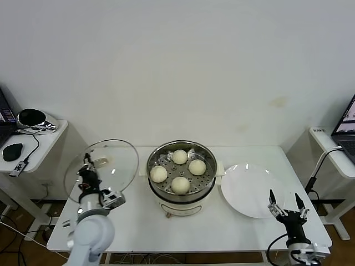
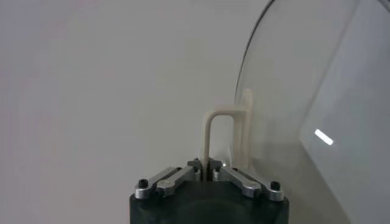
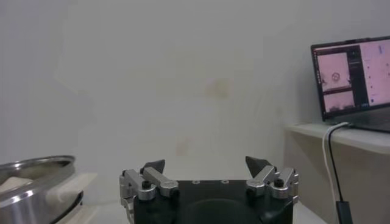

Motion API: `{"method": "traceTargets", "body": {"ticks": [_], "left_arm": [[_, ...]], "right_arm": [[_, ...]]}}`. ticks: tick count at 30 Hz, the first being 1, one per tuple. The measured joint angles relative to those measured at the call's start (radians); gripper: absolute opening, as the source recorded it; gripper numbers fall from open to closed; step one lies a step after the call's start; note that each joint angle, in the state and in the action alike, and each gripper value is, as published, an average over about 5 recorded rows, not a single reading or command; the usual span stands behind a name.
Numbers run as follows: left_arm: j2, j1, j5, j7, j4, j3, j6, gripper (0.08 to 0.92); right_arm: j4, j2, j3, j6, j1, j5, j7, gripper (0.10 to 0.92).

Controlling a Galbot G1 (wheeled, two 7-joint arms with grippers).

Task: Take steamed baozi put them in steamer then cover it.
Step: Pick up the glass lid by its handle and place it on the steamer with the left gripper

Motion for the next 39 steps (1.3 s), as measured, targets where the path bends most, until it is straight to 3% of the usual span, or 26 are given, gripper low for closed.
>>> {"method": "traceTargets", "body": {"ticks": [23, 39], "left_arm": [[-0.128, -0.259, 0.091, 0.066, 0.159, 0.332, 0.078, 0.135], [-0.186, -0.347, 0.106, 0.059, 0.291, 0.509, 0.088, 0.135]], "right_arm": [[-0.043, 0.034, 0.019, 0.007, 0.013, -0.065, -0.003, 0.823], [-0.050, 0.021, 0.011, 0.001, -0.004, -0.081, -0.009, 0.823]]}}
